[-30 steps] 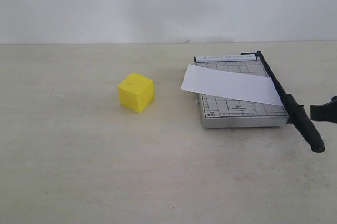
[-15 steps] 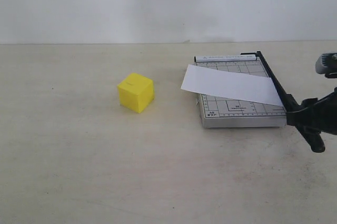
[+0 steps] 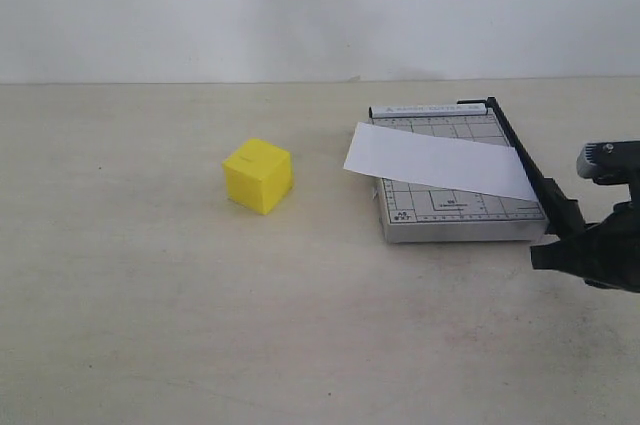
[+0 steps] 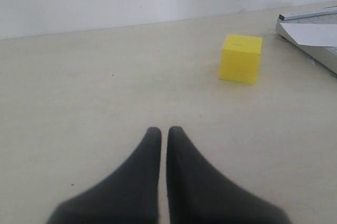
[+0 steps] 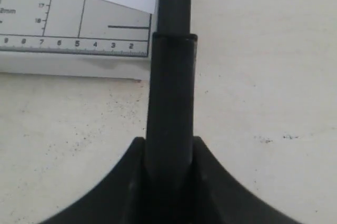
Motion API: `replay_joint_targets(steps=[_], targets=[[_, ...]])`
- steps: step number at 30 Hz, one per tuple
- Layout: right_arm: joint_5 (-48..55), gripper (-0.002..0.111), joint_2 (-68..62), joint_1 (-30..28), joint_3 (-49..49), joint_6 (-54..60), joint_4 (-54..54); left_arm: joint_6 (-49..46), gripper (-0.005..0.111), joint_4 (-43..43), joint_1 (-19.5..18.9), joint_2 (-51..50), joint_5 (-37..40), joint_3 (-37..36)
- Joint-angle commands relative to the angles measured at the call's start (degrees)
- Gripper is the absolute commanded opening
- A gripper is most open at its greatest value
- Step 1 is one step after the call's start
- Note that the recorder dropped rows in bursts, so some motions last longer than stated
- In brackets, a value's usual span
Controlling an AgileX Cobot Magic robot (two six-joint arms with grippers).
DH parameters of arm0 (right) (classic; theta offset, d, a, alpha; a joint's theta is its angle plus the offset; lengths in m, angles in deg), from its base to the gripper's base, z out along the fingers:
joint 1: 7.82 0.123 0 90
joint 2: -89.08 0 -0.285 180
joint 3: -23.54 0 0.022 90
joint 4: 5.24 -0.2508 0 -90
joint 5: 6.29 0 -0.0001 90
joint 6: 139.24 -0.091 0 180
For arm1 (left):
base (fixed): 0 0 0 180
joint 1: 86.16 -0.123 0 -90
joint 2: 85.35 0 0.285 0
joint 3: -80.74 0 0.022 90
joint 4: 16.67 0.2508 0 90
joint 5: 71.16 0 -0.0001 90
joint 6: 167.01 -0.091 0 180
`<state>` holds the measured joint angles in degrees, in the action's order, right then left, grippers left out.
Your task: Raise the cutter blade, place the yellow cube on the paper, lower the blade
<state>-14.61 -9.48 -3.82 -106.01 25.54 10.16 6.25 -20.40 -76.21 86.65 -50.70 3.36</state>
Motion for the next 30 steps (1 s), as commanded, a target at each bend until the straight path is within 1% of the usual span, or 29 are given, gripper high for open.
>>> replay_joint_targets(steps=[1, 6, 11, 15, 20, 22, 25, 28, 30], targets=[[1.4, 0.0, 5.6, 0.0, -1.0, 0.4, 0.1, 0.2, 0.005, -0.1, 0.0, 0.2, -1.0, 0.2], [2.6, 0.0, 15.2, 0.0, -4.6, 0.4, 0.1, 0.2, 0.005, -0.1, 0.0, 0.2, -1.0, 0.2], [2.6, 0.0, 22.2, 0.0, -8.2, 0.2, 0.1, 0.2, 0.005, -0.1, 0.0, 0.2, -1.0, 0.2], [3.3, 0.0, 23.5, 0.0, -8.7, 0.2, 0.1, 0.2, 0.005, -0.1, 0.0, 0.2, -1.0, 0.2], [8.0, 0.001, 23.5, 0.0, -8.7, 0.2, 0.1, 0.2, 0.005, -0.1, 0.0, 0.2, -1.0, 0.2], [10.0, 0.008, 23.5, 0.0, -8.7, 0.2, 0.1, 0.2, 0.005, -0.1, 0.0, 0.2, -1.0, 0.2], [11.4, 0.024, 23.6, 0.0, -8.7, 0.2, 0.1, 0.2, 0.005, -0.1, 0.0, 0.2, -1.0, 0.2], [12.6, 0.038, 24.8, 0.0, -8.7, 0.3, 0.1, 0.2, 0.005, -0.1, 0.0, 0.2, -1.0, 0.2], [14.7, 0.043, 26.6, 0.0, -8.8, 0.3, 0.1, 0.2, 0.005, -0.1, 0.0, 0.2, -1.0, 0.2]])
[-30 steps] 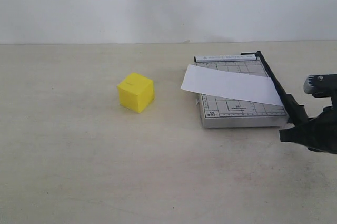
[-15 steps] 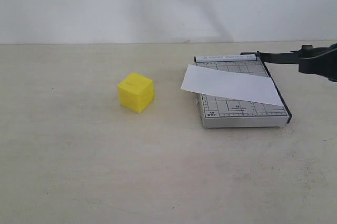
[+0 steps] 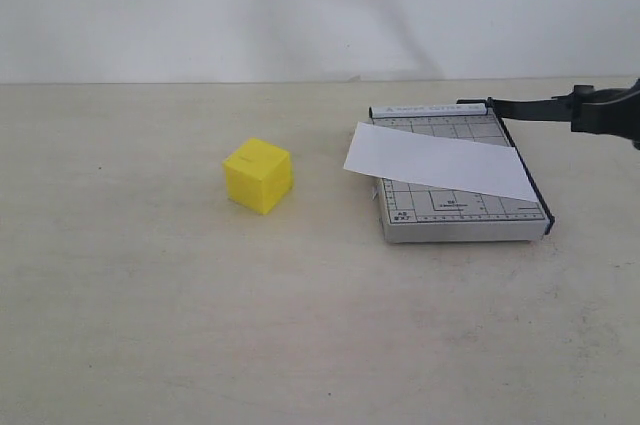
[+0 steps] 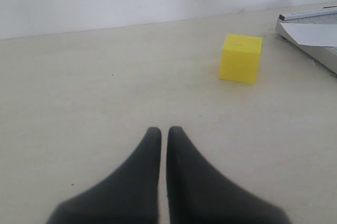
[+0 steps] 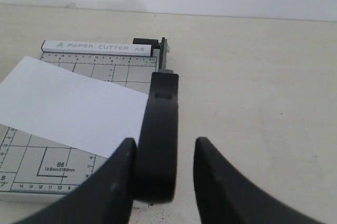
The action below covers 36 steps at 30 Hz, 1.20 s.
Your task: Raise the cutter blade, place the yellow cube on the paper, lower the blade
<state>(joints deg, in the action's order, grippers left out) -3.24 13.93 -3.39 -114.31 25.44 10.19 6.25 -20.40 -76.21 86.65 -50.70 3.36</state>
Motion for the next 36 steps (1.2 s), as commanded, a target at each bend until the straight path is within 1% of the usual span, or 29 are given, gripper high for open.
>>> replay_joint_targets(steps=[1, 3, 6, 9, 10, 11, 12, 13, 14, 15, 16, 17, 18, 19, 20, 21, 22, 23, 24, 26, 28, 29, 31, 34, 36], targets=[[5.4, 0.045, 4.5, -0.4, -0.5, 0.4, 0.1, 0.2, 0.005, -0.1, 0.0, 0.2, -1.0, 0.2], [10.5, 0.046, 7.7, -0.4, -0.5, 0.4, 0.1, 0.2, 0.005, -0.1, 0.0, 0.2, -1.0, 0.2], [24.0, 0.046, 12.8, -0.4, -0.5, 0.4, -0.5, 0.2, 0.005, -0.1, 0.0, 0.2, -1.0, 0.2], [36.6, 0.046, 16.7, -0.4, -0.5, 0.4, -3.6, 0.2, 0.005, -0.1, 0.0, 0.2, -1.0, 0.2], [40.5, 0.044, 18.6, -0.4, -0.5, 1.9, -6.7, 0.2, 0.005, -0.1, 0.0, 0.2, -1.0, 0.2], [40.9, 0.039, 19.6, -0.4, -0.4, 4.1, -9.3, 0.2, 0.005, -0.1, 0.0, 0.2, -1.0, 0.2], [39.8, 0.022, 21.7, -0.4, 0.1, 7.4, -15.4, 0.2, 0.005, -0.1, 0.0, 0.2, -1.0, 0.2], [38.0, 0.009, 23.3, -0.4, 0.9, 9.7, -19.9, 0.2, 0.005, -0.1, 0.0, 0.2, -1.0, 0.2], [32.5, 0.0, 26.1, -0.4, 2.9, 15.3, -28.9, 0.2, 0.005, -0.1, 0.0, 0.2, -1.0, 0.2], [28.9, 0.0, 27.8, -0.4, 4.5, 19.7, -34.0, 0.2, 0.005, -0.1, 0.0, 0.2, -1.0, 0.2], [21.8, 0.0, 31.1, -0.4, 8.3, 30.1, -42.6, 0.2, 0.005, -0.1, 0.0, 0.2, -1.0, 0.2], [17.7, 0.0, 32.9, -0.4, 10.3, 35.6, -46.6, 0.2, 0.005, -0.1, 0.0, 0.2, -1.0, 0.2], [10.4, 0.0, 35.5, -0.4, 14.0, 42.6, -51.1, 0.2, 0.005, -0.1, 0.0, 0.2, -1.0, 0.2], [3.6, 0.0, 37.0, -0.4, 17.6, 44.0, -51.6, 0.2, 0.005, 0.2, 0.0, 0.2, -1.4, 0.2], [0.3, 0.0, 37.1, -0.4, 19.4, 43.7, -51.6, 0.3, 0.005, 0.5, 0.0, 0.2, -2.3, 0.2], [-3.5, 0.0, 37.1, -0.4, 22.1, 42.5, -52.2, 2.2, 0.005, -3.3, 0.0, 0.2, -4.7, 0.2], [-5.4, 0.0, 36.4, -0.4, 24.4, 40.9, -52.4, 6.0, 0.005, -12.1, 0.0, 0.2, -7.9, 0.2], [-5.5, 0.0, 36.0, -0.4, 25.4, 39.8, -52.4, 7.2, 0.005, -18.0, 0.0, 0.2, -9.3, 0.2], [-5.1, 0.0, 35.2, -0.4, 26.9, 37.2, -52.4, 7.5, 0.005, -27.1, 0.0, 0.2, -11.3, 0.2], [-4.0, 0.0, 34.5, -0.4, 28.5, 35.9, -52.4, 7.5, 0.005, -31.9, 0.0, 0.2, -12.0, 0.2], [-3.5, 0.0, 34.1, -0.4, 30.0, 35.9, -52.4, 7.4, 0.005, -34.0, 0.0, 0.2, -11.9, 0.2], [-3.5, 0.0, 34.1, -0.4, 30.8, 35.9, -52.4, 5.1, 0.005, -33.7, 0.0, 0.2, -13.3, 0.2], [-3.6, 0.0, 34.1, -0.4, 31.8, 35.5, -52.4, 3.8, 0.005, -33.3, 0.0, 0.2, -16.1, 0.2], [-3.8, 0.0, 34.1, -0.4, 32.4, 35.3, -52.4, 1.5, 0.005, -33.3, 0.0, 0.2, -14.7, 0.2], [-4.1, 0.0, 34.1, -0.4, 32.4, 35.3, -52.4, 0.4, 0.005, -33.3, 0.0, -0.5, -19.6, 1.3]])
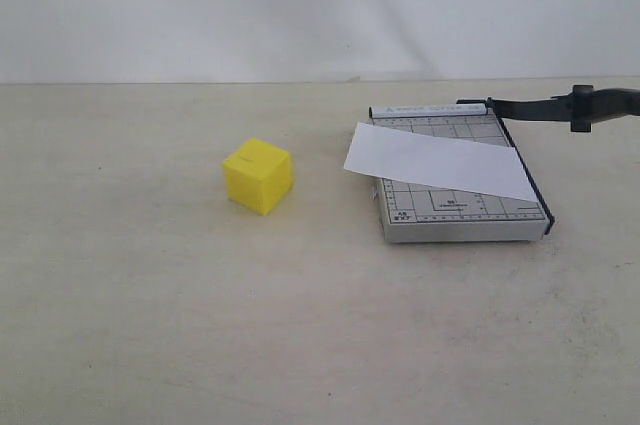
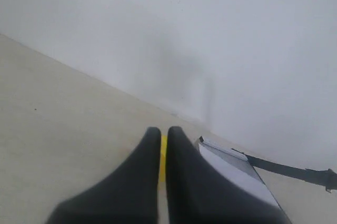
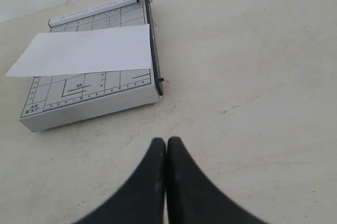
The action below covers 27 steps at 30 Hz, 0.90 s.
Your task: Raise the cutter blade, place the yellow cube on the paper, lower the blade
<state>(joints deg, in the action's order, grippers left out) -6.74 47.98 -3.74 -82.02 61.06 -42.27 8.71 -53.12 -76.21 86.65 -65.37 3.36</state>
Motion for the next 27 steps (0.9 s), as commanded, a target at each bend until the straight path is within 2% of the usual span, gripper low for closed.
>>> replay_joint_targets(steps=[1, 3, 9, 13, 16, 21, 24, 27], targets=[[-0.8, 0.0, 0.0, -0.1, 0.1, -0.4, 0.1, -2.2, 0.005, -0.2, 0.0, -3.7, -8.5, 3.4], [-0.8, 0.0, 0.0, -0.1, 0.1, -0.4, 0.1, -2.3, 0.005, 2.8, 0.0, -8.2, -9.0, 6.5], [-0.6, 0.0, 0.0, -0.1, 0.1, -0.5, 0.1, -2.3, 0.005, 21.4, 0.0, -30.4, -9.1, 18.2], [0.0, 0.0, 0.0, -0.1, 0.1, -0.6, 0.1, -1.6, 0.005, 23.0, 1.5, -47.0, -12.0, 25.3], [2.1, 0.0, 0.0, -0.1, 0.1, -0.6, 0.1, 0.3, 0.005, 23.0, 6.0, -57.3, -16.3, 29.2], [-1.0, 0.0, 0.0, -0.1, 2.8, 0.5, 0.3, 18.6, 0.005, 23.0, 18.8, -72.5, -28.0, 33.8], [-3.3, 0.0, 0.0, -0.1, 2.8, 3.3, 0.3, 20.0, 0.005, 23.1, 26.0, -81.6, -30.9, 38.0], [-4.7, 0.0, 0.0, -0.1, 2.8, 3.4, 0.3, 19.7, 0.005, 29.0, 32.2, -87.9, -29.5, 42.1]])
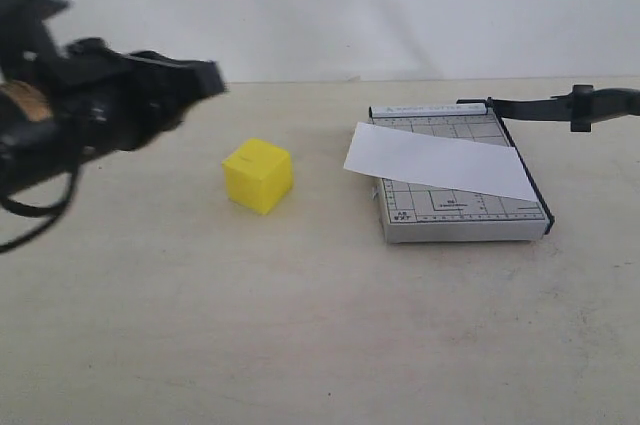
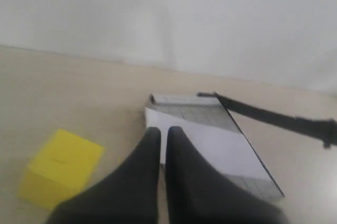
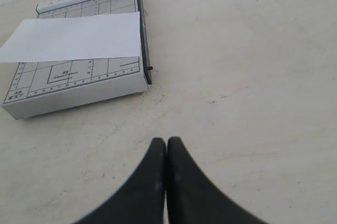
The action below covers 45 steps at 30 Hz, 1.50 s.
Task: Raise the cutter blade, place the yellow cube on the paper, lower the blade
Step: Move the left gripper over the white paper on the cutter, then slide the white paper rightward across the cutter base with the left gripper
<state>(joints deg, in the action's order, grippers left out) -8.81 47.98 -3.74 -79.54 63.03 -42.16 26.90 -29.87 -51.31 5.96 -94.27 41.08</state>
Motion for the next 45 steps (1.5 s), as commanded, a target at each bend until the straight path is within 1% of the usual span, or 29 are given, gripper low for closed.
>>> replay_joint_targets(steps=[1, 3, 5, 7, 8, 10, 13, 16, 18, 20, 21, 23, 24, 26, 27, 29, 32, 36, 38, 43, 45], targets=[[-2.7, 0.0, 0.0, -0.1, 0.3, 1.5, 0.2, 1.5, 0.005, 9.1, 9.0, -8.4, -0.4, 5.4], [-2.2, 0.0, 0.0, -0.1, 0.2, 1.3, 0.2, -0.8, 0.005, 15.6, 11.4, -9.7, -0.5, 6.7], [-1.4, 0.0, 0.0, -0.1, -0.1, 1.2, 0.2, -4.4, 0.005, 25.8, 13.2, -10.1, -0.7, 7.4], [1.0, 0.0, 0.0, -0.1, -0.7, 2.2, 0.3, -5.2, 0.005, 34.4, 13.9, -10.1, -0.9, 7.4], [2.5, 0.0, 0.0, -0.1, -1.2, 3.1, 0.3, -4.6, 0.005, 36.7, 13.9, -10.1, -0.9, 7.4], [2.5, 0.0, 0.0, -0.1, -1.5, 4.6, 0.3, -3.3, 0.005, 35.2, 13.9, -10.3, -0.9, 7.4], [1.5, 0.0, 0.0, -0.1, -1.5, 8.7, 1.0, -2.8, 0.005, 29.1, 13.9, -11.5, -0.9, 7.6], [-0.9, 0.0, -2.3, -0.1, -1.3, 12.5, 1.2, 3.3, 0.005, 28.3, 13.9, -13.3, 0.7, 8.9], [-5.2, 0.0, -5.2, -0.1, -1.0, 13.3, 1.2, 7.3, 0.005, 29.8, 13.9, -14.7, 3.2, 10.4], [-10.2, 0.0, -8.1, -0.1, -1.6, 15.2, 1.5, 12.2, 0.005, 33.6, 13.9, -16.0, 5.5, 12.2], [-11.0, 0.001, -9.5, -0.1, -2.6, 17.0, 1.9, 15.3, 0.005, 36.6, 13.9, -16.5, 6.5, 13.0], [-9.3, 0.004, -11.8, -0.1, -5.0, 22.2, 3.7, 21.3, 0.005, 42.1, 13.9, -17.1, 7.2, 14.2], [-6.0, 0.006, -12.8, -0.1, -6.9, 26.3, 5.2, 24.0, 0.005, 44.2, 13.9, -17.4, 7.1, 14.9], [-1.6, 0.006, -14.9, -0.1, -9.2, 30.8, 6.7, 25.5, 0.005, 46.0, 13.9, -18.3, 7.1, 16.7], [-0.4, 0.005, -15.9, -0.1, -10.0, 31.2, 6.5, 25.5, 0.005, 46.3, 13.9, -19.0, 7.1, 18.1], [-0.4, 0.005, -17.3, -0.1, -10.7, 29.1, 4.9, 24.5, 0.005, 47.1, 13.9, -20.9, 7.8, 21.6], [-3.9, 0.005, -18.7, -0.1, -10.7, 21.7, 0.4, 20.7, 0.005, 49.2, 13.9, -25.2, 10.2, 27.8], [-6.1, 0.005, -18.7, -0.1, -10.7, 12.0, -1.5, 15.1, 0.005, 50.3, 13.9, -32.7, 18.2, 36.9], [-5.6, 0.005, -18.7, -0.1, -10.7, 9.5, -1.5, 13.3, 0.005, 50.3, 13.8, -36.9, 20.5, 41.4], [-1.9, 0.005, -18.7, -0.1, -10.7, 8.0, -1.5, 13.4, 0.005, 50.3, 13.8, -45.8, 20.9, 51.3], [0.1, 0.005, -18.7, -0.1, -10.7, 6.8, -1.5, 13.9, 0.005, 50.2, 13.8, -48.9, 23.1, 55.1]])
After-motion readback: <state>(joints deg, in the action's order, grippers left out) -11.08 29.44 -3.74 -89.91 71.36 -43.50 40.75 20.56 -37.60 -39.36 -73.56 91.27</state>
